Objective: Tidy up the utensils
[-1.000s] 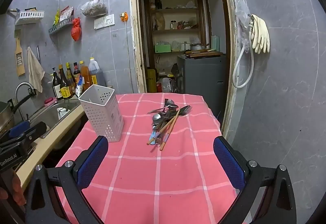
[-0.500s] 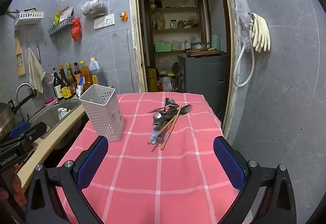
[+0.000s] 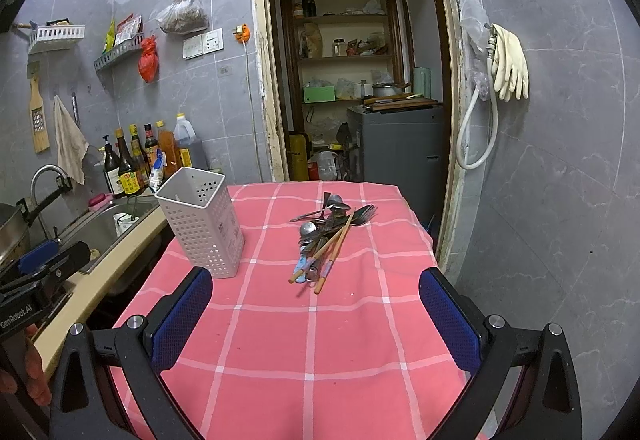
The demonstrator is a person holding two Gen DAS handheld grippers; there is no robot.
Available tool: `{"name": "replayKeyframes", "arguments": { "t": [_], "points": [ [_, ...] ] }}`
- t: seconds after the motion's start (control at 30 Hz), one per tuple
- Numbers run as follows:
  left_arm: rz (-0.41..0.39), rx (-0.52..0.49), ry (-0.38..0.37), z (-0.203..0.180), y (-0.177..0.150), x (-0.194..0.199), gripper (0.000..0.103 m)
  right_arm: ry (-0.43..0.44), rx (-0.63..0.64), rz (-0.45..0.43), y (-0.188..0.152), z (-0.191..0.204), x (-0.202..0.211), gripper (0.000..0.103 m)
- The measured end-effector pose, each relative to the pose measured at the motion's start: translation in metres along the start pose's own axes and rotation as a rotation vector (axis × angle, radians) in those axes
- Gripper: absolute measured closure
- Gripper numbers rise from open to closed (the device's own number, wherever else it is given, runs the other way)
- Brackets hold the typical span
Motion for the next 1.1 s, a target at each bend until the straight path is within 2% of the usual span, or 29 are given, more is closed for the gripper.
{"name": "replayKeyframes", "arguments": {
  "t": [1.1],
  "points": [
    [-0.004, -0.003, 0.002, -0.0004, 0.0009, 0.0022, 0.015, 0.005, -0.006, -0.001, -0.0009, -0.0016, 0.0016, 0.0]
  ]
}}
Point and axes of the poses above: each gripper's, at about its wrist camera, not at the fingertips, and x roughly against the way its jaws point, z to its left, y to its top, the point moved 5 cm from there along -x, roughly the way its jaws point, and after that the axes turned 14 degrees about z, right-handed, at the moved point
